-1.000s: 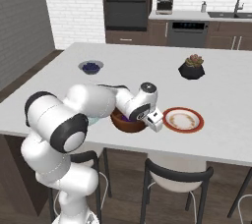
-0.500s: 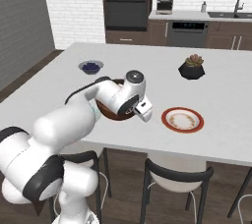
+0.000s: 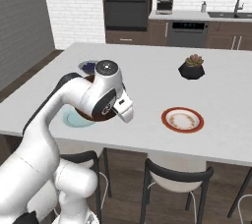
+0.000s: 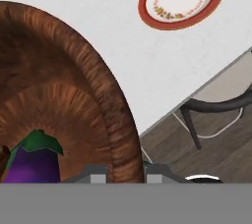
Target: Pick the chicken drumstick and eggplant from their plates and place them in the bowl. Then put the bowl in the fridge.
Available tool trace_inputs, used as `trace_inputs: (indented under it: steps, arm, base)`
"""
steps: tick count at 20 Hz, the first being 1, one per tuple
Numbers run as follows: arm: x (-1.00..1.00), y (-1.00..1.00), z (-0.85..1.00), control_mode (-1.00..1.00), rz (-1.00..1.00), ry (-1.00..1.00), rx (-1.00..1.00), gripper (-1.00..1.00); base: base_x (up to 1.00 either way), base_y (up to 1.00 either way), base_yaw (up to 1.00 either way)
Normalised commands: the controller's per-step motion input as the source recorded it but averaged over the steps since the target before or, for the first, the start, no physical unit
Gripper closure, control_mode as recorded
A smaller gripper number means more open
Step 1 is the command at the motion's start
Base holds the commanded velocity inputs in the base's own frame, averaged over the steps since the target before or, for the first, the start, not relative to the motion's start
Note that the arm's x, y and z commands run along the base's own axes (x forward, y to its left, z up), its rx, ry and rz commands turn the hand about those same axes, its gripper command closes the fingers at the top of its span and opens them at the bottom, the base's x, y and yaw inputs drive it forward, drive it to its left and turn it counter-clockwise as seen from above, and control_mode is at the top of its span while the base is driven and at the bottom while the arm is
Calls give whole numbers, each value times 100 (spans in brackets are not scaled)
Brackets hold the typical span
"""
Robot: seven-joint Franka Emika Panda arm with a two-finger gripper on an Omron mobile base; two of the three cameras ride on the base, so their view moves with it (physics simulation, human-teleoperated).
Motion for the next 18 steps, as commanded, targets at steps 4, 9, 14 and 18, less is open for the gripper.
trace_inputs:
  steps: [4, 9, 14, 18]
  arm:
    - [-92, 72, 34, -100, 1, 4, -2, 100]
    - [-62, 45, 13, -100, 1, 13, 0, 100]
    - [0, 0, 0, -100, 1, 0, 0, 100]
    - [0, 0, 0, -100, 0, 0, 0, 100]
  base:
    - [0, 0, 0]
    - [0, 0, 0]
    - [0, 0, 0]
    - [0, 0, 0]
